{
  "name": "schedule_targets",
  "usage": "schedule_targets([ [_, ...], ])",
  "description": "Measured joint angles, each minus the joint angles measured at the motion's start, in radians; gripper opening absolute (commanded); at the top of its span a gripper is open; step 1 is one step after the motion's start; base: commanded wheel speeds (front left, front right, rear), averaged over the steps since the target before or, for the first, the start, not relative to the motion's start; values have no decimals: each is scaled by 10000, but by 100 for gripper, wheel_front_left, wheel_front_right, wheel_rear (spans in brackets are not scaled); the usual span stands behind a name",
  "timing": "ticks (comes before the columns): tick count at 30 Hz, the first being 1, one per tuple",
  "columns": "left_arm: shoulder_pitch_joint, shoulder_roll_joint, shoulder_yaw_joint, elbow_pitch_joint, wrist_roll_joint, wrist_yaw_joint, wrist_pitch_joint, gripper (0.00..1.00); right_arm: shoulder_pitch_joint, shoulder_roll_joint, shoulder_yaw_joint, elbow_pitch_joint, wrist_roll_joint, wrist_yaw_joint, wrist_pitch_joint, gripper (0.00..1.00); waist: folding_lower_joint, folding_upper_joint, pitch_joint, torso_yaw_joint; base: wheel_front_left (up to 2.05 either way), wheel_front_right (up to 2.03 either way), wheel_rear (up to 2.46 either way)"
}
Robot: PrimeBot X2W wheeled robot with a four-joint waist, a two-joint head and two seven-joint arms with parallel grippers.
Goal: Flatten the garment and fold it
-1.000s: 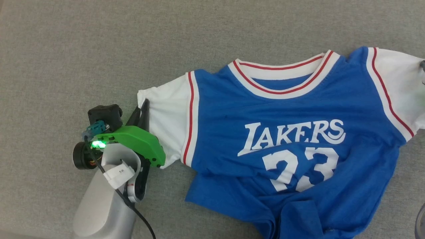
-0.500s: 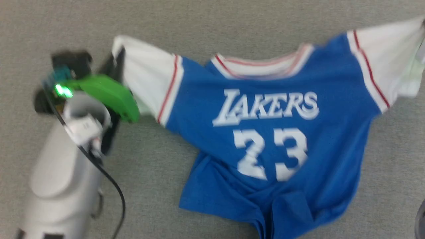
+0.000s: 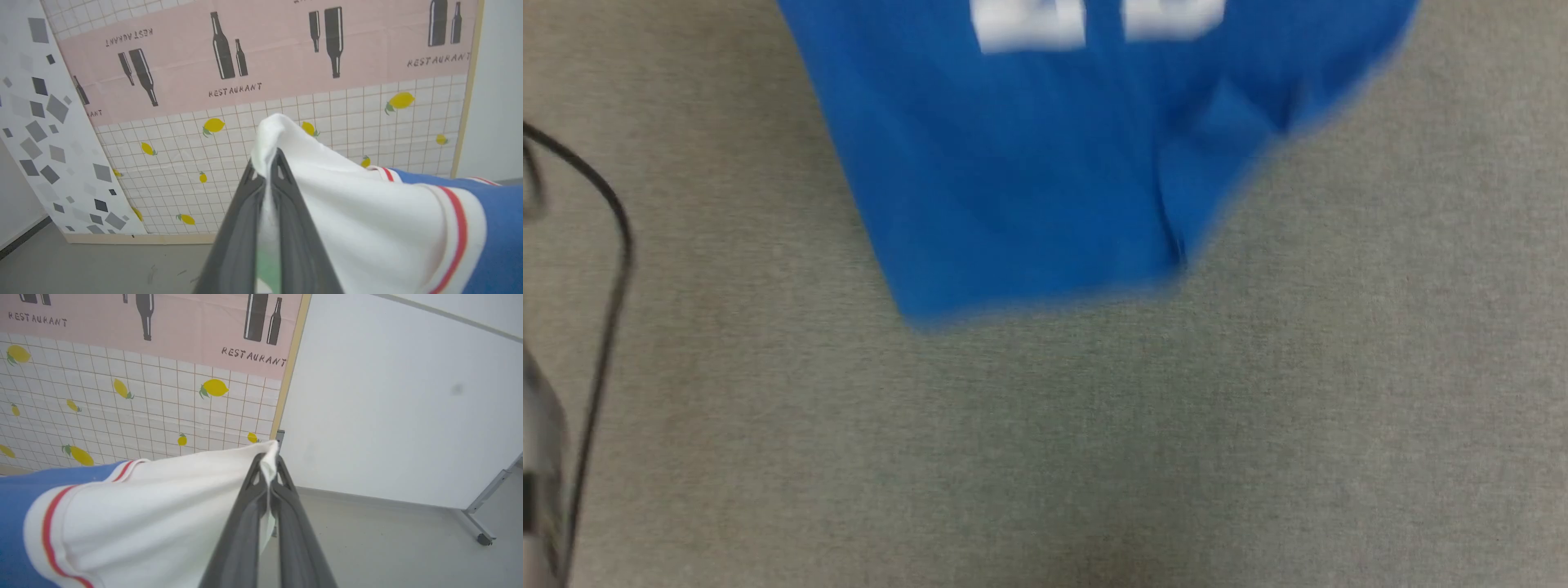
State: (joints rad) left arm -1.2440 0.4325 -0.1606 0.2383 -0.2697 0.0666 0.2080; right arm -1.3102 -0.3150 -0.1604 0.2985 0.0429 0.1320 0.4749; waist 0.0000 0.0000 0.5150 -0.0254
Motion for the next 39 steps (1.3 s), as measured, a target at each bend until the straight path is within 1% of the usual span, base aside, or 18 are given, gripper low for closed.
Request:
schedule_targets([
  [2, -839, 2, 173, 198, 77, 211, -447, 0, -692, -123, 353, -40, -190, 0, -516, 0, 0, 0, 192, -105, 0, 0, 0],
  [6, -2071, -88, 468, 428, 140, 575, -1398, 0, -1953, -163, 792, -19, -500, 2, -1534, 0, 1, 0, 492, -307, 0, 0, 0],
  [8, -2450, -84, 516, 476, 270, 667, -1806, 0, -2498, -167, 915, 12, -629, 0, -2021, 0, 1, 0, 595, -377, 0, 0, 0],
  [12, -2693, -182, 660, 621, 263, 675, -2462, 0, -3117, -174, 1093, 251, -715, 0, -2928, 0, 1, 0, 729, -409, 0, 0, 0],
  [15, -2445, -192, 633, 880, 90, 614, -2531, 0, -3081, -186, 1204, 692, -667, 0, -3221, 0, 1, 0, 747, -316, 0, 0, 0],
  [17, -1912, -217, 552, 1129, -61, 468, -2481, 0, -2805, -182, 1340, 993, -487, 0, -3365, 0, 1, 0, 731, -253, 0, 0, 0],
  [23, 741, -318, 159, 1852, -382, -56, -2224, 0, -464, -196, 2008, 1776, 623, 2, -3712, 0, 0, 0, 455, -152, 0, 0, 0],
  [27, 2609, -433, 178, 2006, -976, -339, -2088, 0, 1282, -209, 2349, 1778, 1574, 2, -3804, 0, 0, 1, 118, -146, 0, 0, 0],
  [28, 3152, -445, 178, 1985, -1093, -470, -2033, 0, 1804, -219, 2435, 1697, 1831, 0, -3749, 0, 0, 0, -2, -148, 0, 0, 0],
  [30, 4292, -583, 268, 1893, -1584, -575, -1908, 0, 2938, -205, 2533, 1490, 2395, 2, -3400, 0, 0, 0, -277, -150, 0, 0, 0],
  [31, 4776, -650, 355, 1793, -1787, -585, -1870, 0, 3390, -232, 2566, 1365, 2506, 0, -3227, 0, 0, 0, -395, -152, 0, 0, 0],
  [34, 6540, -1172, 585, 1220, -2631, -570, -1687, 0, 5012, -253, 2428, 765, 2943, 0, -2591, 0, 0, 0, -861, -156, 0, 0, 0],
  [36, 7762, -1511, 600, 755, -2995, -545, -1475, 0, 6186, -284, 2148, 198, 3041, 0, -2104, 0, -1, 0, -1221, -153, 0, 0, 0],
  [39, 9253, -1881, 525, 33, -3367, -357, -1143, 0, 7887, -219, 1616, -646, 3116, 0, -1432, 0, -1, 0, -1731, -131, 0, 0, 0],
])
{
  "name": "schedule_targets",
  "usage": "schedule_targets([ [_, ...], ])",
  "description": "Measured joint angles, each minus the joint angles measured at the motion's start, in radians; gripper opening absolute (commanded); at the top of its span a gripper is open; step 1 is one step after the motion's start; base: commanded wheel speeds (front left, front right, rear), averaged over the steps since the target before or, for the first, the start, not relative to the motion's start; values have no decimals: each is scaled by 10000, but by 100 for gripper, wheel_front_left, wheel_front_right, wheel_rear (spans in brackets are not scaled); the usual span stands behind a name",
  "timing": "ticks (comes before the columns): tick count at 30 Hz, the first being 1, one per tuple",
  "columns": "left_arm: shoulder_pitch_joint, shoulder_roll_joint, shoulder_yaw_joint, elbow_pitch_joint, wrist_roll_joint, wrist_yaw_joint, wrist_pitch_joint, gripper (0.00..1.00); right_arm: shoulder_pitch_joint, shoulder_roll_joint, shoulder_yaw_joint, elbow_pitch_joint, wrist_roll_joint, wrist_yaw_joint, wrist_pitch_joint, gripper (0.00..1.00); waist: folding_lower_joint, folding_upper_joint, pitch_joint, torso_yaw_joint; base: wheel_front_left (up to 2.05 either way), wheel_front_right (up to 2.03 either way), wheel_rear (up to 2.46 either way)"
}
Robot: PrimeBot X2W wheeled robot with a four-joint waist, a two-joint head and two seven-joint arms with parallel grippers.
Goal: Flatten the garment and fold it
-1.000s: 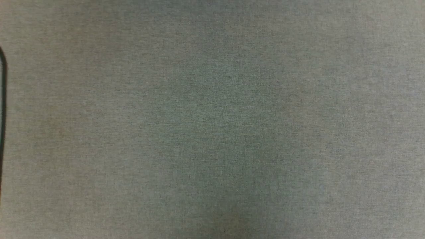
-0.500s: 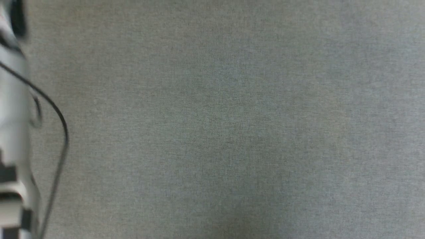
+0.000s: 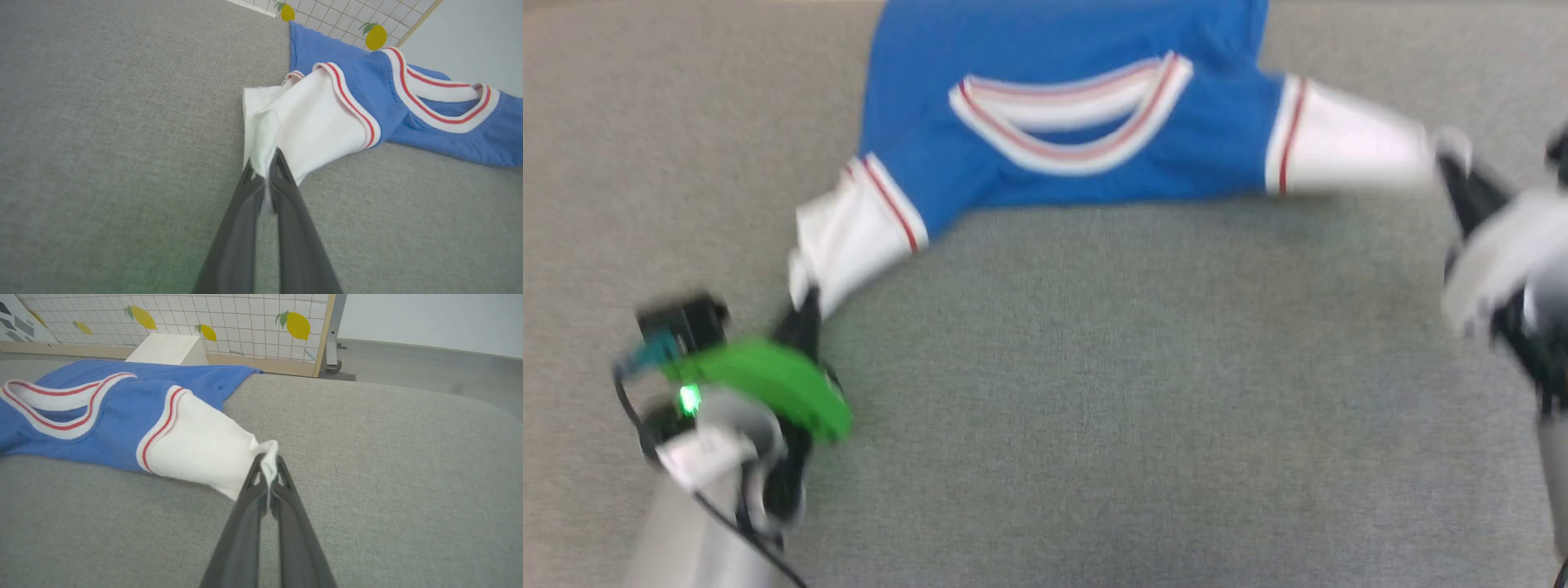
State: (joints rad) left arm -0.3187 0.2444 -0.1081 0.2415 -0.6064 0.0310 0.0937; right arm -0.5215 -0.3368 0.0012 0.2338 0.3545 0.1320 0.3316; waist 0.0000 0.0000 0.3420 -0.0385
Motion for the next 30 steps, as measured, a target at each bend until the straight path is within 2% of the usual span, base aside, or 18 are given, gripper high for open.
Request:
schedule_targets([
  [5, 1915, -155, 56, -966, -360, 464, 493, 0, 2378, 784, -1120, -1333, -186, 0, 986, 0, 0, 0, -818, 37, 0, 0, 0],
  [9, 3614, -173, 171, -1616, -499, 991, 869, 0, 4467, 1879, -2345, -2575, -940, 2, 2000, 0, 0, 0, -1616, 77, 0, 0, 0],
  [13, 4637, -180, 309, -1847, -583, 1346, 1087, 0, 5629, 2619, -3068, -3001, -1189, 2, 2811, 0, -1, 0, -2125, 93, 0, 0, 0],
  [17, 5410, -134, 320, -1902, -627, 1496, 1344, 0, 6678, 2863, -3670, -3074, -1223, 2, 3730, 0, 0, 0, -2603, 101, 0, 0, 0],
  [20, 5660, -71, 341, -1906, -631, 1563, 1384, 0, 7241, 2865, -3898, -2761, -775, 2, 4236, 0, -1, 0, -2887, 116, 0, 0, 0],
  [29, 5664, -123, 255, -1893, -621, 1561, 1133, 0, 7496, 2863, -3402, -1383, -155, 0, 3634, 0, -1, -1, -2913, 144, 0, 0, 0],
  [30, 5642, -157, 230, -1887, -621, 1544, 1058, 0, 7473, 2859, -3356, -1315, -157, 0, 3413, 37, -1, 0, -2900, 165, 0, 0, 0],
])
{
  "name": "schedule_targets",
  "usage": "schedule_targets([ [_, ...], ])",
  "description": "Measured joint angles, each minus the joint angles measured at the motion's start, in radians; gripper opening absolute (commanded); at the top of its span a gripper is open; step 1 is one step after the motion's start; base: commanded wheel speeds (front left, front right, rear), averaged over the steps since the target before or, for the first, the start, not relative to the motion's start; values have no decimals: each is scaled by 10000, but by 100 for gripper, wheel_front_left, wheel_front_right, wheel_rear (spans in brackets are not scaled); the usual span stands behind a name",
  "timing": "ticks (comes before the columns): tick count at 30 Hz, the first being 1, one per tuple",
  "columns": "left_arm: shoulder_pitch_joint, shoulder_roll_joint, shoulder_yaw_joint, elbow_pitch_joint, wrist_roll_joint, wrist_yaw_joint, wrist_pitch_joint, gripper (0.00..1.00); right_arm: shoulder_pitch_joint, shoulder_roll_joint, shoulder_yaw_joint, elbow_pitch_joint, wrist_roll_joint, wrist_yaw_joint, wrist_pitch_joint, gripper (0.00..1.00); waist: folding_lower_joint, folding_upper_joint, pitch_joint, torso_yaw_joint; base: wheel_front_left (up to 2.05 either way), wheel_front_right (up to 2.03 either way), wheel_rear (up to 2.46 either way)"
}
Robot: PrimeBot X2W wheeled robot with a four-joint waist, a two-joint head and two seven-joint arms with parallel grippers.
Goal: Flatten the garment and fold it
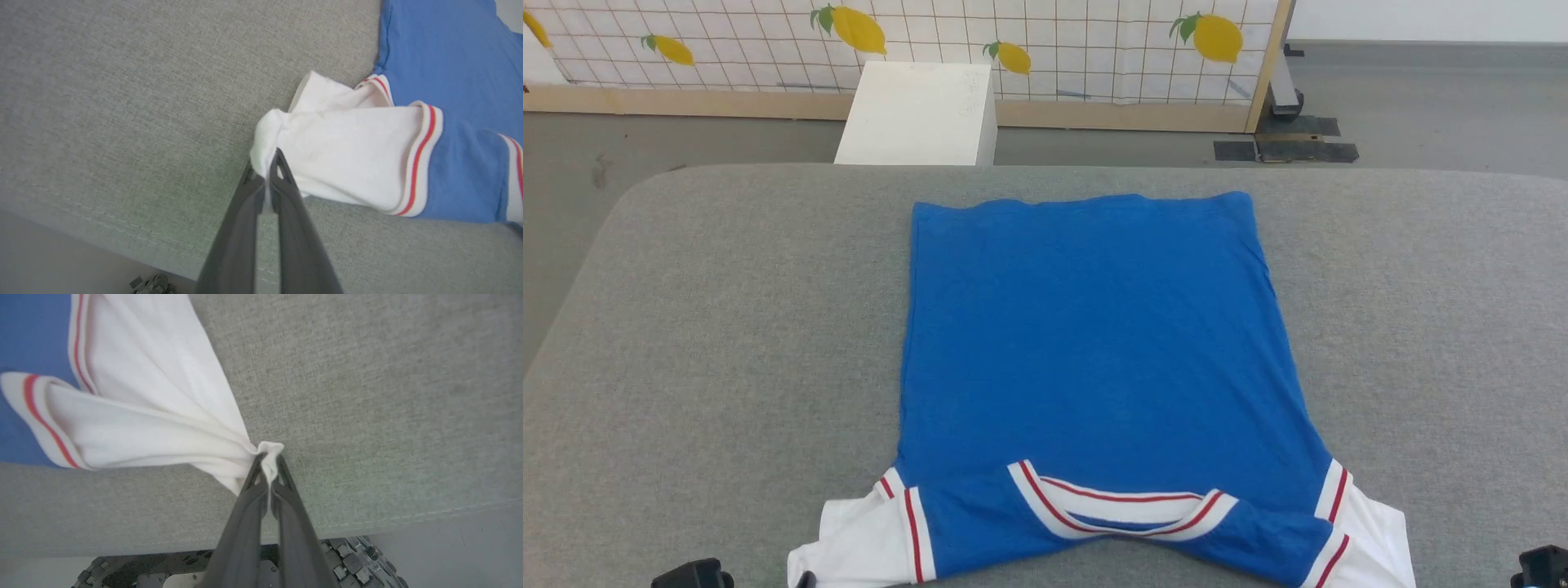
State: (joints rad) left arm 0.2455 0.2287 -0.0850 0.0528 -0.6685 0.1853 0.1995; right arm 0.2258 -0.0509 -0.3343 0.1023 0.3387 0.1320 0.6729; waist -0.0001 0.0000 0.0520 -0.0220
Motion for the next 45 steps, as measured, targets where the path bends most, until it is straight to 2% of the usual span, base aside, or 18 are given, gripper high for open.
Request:
schedule_targets([
  [1, -5, -13, -23, 2, 0, -6, -27, 0, -5, 0, 27, 29, 0, 0, -119, 88, 0, 0, 9, 16, 0, 0, 0],
  [2, -9, -27, -52, 6, 8, -13, -81, 0, -6, -2, 58, 36, 0, 0, -240, 100, 0, 0, 19, 37, 0, 0, 0],
  [9, -189, -38, -295, -25, 73, -205, -180, 0, -572, 2, 211, -1020, -230, 2, -1655, 100, 0, 0, 145, 263, 0, 0, 0],
  [15, -539, -96, -522, -247, 104, -345, -301, 0, -2011, 8, 360, -1475, -734, 2, -3747, 100, 0, 0, 459, 587, 0, 0, 0],
  [19, -989, -148, -673, -443, 192, -449, -418, 0, -3826, -347, 443, -683, -982, 2, -5095, 100, 0, 0, 902, 814, 0, 0, 0],
  [23, -1500, -280, -882, -616, 251, -614, -533, 0, -5831, -915, 477, 709, -1034, 2, -5726, 100, 0, 0, 1476, 1085, 0, 0, 0],
  [29, -2172, -587, -1208, -600, 255, -897, -874, 0, -8509, -1843, 418, 2917, -1243, 2, -5327, 100, 1, 0, 2451, 1592, 0, 0, 0],
  [32, -2472, -748, -1350, -495, 267, -1045, -1016, 0, -9566, -2230, 426, 3753, -1409, 2, -4782, 100, 0, 0, 2953, 1881, 0, 0, 0],
  [38, -3018, -1005, -1528, -286, 280, -1329, -1499, 0, -11192, -2708, 497, 4780, -1852, 2, -2966, 100, 1, 0, 4003, 2461, 0, 0, 0],
  [45, -3456, -1252, -1638, -213, 178, -1678, -1944, 0, -12081, -2886, 510, 5043, -2932, 2, -472, 100, 1, 0, 5044, 2993, 0, 0, 0],
])
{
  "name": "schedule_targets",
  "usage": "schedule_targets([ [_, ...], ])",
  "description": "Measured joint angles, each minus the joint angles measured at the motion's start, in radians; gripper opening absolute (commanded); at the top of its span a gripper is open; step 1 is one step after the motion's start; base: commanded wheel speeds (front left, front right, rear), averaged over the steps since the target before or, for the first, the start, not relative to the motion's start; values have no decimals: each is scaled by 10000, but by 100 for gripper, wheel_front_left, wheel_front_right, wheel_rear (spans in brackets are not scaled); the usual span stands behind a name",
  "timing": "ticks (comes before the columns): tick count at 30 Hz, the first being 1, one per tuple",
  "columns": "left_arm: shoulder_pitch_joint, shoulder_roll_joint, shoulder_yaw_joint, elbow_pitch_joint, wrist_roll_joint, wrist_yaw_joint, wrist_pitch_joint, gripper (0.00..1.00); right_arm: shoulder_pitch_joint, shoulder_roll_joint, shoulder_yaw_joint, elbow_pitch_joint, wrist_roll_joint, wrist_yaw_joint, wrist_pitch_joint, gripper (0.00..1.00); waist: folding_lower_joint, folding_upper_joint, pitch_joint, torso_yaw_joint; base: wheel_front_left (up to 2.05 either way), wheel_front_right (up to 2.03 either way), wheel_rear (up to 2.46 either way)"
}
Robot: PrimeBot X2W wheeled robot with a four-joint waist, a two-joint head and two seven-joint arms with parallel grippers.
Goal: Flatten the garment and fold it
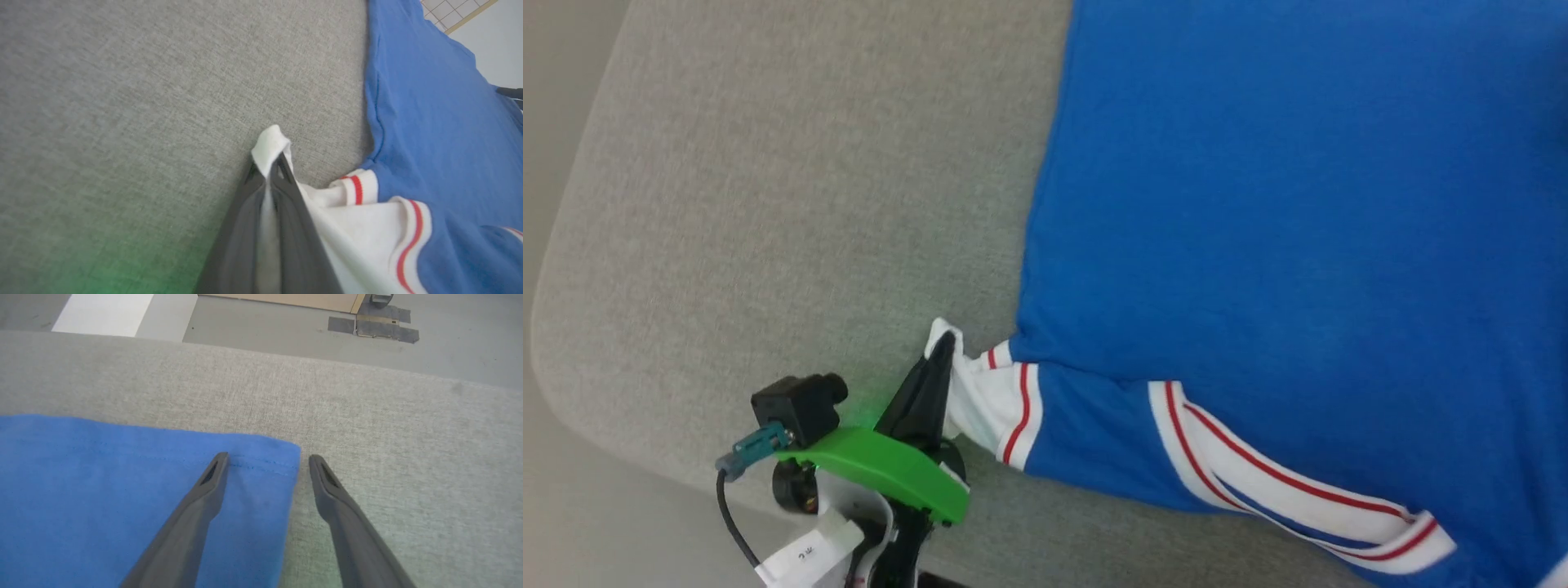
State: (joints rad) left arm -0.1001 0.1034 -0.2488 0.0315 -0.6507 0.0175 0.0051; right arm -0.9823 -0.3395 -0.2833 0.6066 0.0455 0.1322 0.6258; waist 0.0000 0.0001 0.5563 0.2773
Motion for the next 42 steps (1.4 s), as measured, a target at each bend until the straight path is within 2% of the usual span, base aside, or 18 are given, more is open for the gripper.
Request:
schedule_targets([
  [3, -114, -50, -52, 4, -4, -96, -161, 0, -253, 8, -77, -270, -437, 0, 953, 100, 0, 0, 314, 171, 0, 0, 0],
  [4, -151, -65, -71, 6, -6, -128, -173, 0, -347, 12, -148, -380, -541, 0, 1233, 87, 0, 0, 389, 210, 0, 0, 0],
  [5, -190, -73, -84, 6, -8, -171, -211, 0, -435, 35, -209, -541, -658, 0, 1542, 35, -1, 0, 473, 252, 0, 0, 0],
  [7, -237, -88, -107, 10, -10, -174, -293, 0, -450, 136, -324, -878, -813, 0, 1933, 0, 0, 0, 577, 302, 0, 0, 0],
  [9, -247, -88, -111, 46, -10, -182, -326, 0, -336, 307, -422, -1281, -834, 0, 1998, 0, 0, 0, 576, 306, 0, 0, 0],
  [11, -275, -88, -109, 127, -15, -184, -332, 0, 74, 543, -577, -1668, -807, 0, 1371, 0, -1, 0, 503, 295, 0, 0, 0],
  [14, -291, -81, -75, 288, -19, -182, -330, 0, 963, 938, -880, -2123, -594, 0, -407, 0, 0, 0, 291, 252, 0, 0, 0],
  [18, -218, 27, 40, 546, -40, -146, -274, 0, 2303, 1336, -878, -2429, -268, 0, -3321, 0, 0, -1, -210, 155, 0, 0, 0],
  [20, -22, 245, 138, 594, -59, 40, -119, 0, 2997, 1490, -932, -2437, -146, 0, -4426, 0, 0, 0, -555, 73, 0, 0, 0],
  [25, 741, 642, 336, 499, -111, 393, 280, 0, 4653, 1873, -1262, -2663, 25, 0, -5722, 0, 0, -1, -1507, -230, 0, 0, 0],
  [29, 1291, 830, 385, 263, -125, 669, 629, 0, 6214, 2205, -1741, -3227, 25, 0, -5852, 0, 0, 0, -2297, -535, 0, 0, 0],
  [33, 1664, 951, 439, -52, -142, 882, 828, 0, 7695, 2583, -2399, -3917, 12, 0, -5294, 0, 0, 0, -2972, -903, 0, 0, 0],
  [36, 1878, 1089, 476, -245, -148, 970, 947, 0, 8585, 2769, -2786, -4360, 10, 0, -4514, 0, 0, 0, -3295, -1262, 0, 0, 0],
  [42, 2073, 1198, 533, -497, -192, 1120, 1087, 0, 9842, 2882, -3210, -4558, 318, 0, -2161, 0, 0, -1, -3746, -1919, 0, 0, 0],
])
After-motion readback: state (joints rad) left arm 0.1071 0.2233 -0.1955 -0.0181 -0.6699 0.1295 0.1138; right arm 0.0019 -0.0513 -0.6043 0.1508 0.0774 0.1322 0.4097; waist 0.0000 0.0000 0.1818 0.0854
